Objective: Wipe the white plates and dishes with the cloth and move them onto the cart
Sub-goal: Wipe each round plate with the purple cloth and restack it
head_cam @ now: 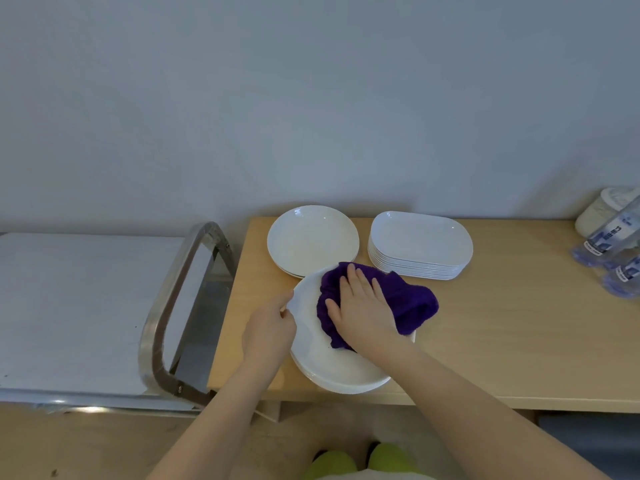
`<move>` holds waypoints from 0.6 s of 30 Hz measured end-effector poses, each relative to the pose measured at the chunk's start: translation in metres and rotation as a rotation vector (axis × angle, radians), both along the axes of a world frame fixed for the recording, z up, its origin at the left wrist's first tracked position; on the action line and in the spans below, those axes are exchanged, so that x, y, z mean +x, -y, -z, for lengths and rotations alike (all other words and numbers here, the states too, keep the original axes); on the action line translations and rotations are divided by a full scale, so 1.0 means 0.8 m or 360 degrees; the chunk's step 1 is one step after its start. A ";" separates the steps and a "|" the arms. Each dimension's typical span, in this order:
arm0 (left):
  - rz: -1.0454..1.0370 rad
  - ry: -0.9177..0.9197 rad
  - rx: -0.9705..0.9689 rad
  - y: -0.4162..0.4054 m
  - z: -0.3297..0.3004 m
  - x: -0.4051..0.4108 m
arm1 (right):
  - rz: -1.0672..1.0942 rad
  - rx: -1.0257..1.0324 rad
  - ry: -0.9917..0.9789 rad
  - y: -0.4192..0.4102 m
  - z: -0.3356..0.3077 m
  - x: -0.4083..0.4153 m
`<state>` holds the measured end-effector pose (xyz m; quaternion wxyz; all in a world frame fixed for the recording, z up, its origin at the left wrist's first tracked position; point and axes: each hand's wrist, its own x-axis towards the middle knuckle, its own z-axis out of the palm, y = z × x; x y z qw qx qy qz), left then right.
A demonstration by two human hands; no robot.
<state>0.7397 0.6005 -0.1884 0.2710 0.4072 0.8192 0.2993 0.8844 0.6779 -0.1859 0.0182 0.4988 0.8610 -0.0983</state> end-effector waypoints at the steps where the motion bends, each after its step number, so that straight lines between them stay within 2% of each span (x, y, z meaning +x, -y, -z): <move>1: 0.0010 0.0003 -0.0011 0.000 -0.001 -0.001 | -0.0040 -0.0040 -0.0041 0.002 0.001 -0.007; 9: 0.0089 -0.0084 -0.0022 0.000 -0.013 0.001 | -0.0383 -0.0169 -0.0195 0.047 0.003 -0.026; 18: 0.0025 -0.0335 0.0015 0.004 -0.008 0.012 | -0.0486 -0.0260 -0.0212 0.072 -0.016 0.053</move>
